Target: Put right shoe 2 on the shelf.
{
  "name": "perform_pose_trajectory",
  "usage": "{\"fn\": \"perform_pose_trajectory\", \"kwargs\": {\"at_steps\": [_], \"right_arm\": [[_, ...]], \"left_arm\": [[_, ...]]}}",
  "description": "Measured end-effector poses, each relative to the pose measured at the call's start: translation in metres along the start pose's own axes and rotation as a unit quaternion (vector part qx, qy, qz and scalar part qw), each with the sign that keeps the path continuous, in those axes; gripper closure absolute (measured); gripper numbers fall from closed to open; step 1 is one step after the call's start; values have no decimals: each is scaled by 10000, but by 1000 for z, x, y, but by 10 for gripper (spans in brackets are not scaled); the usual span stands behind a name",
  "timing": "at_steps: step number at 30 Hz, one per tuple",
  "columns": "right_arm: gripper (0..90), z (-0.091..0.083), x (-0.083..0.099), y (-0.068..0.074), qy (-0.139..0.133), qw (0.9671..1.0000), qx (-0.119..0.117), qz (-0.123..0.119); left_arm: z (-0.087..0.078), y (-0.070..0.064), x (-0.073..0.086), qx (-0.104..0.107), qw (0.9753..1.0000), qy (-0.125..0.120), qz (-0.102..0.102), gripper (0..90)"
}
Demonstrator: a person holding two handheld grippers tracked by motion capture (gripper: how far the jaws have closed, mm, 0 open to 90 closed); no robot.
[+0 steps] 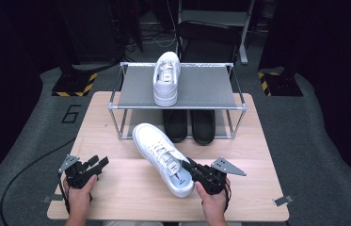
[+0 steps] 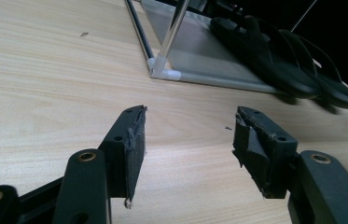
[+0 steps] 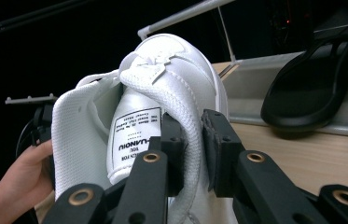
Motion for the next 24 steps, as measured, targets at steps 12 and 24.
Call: {"fn": "perform_pose_trajectory", "kwargs": {"at_steps": [12, 24], "right_arm": [[789, -17, -13, 4, -356, 9993, 132, -48], [788, -38, -29, 5, -690, 9971, 283, -121]], "left_arm": [[-1, 1, 0, 18, 10000, 53, 21, 438], [0, 2, 0, -11, 10000, -2, -25, 435]]}}
Point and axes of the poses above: each handheld gripper's, and its own axes: z roughly forward along the jaws, x roughly out of its underside, y roughly to its left, the point moved 2 cm from there along z, roughly forward along the jaws, and after that the axes turned 14 degrees about -x, right-handed, at the moved point
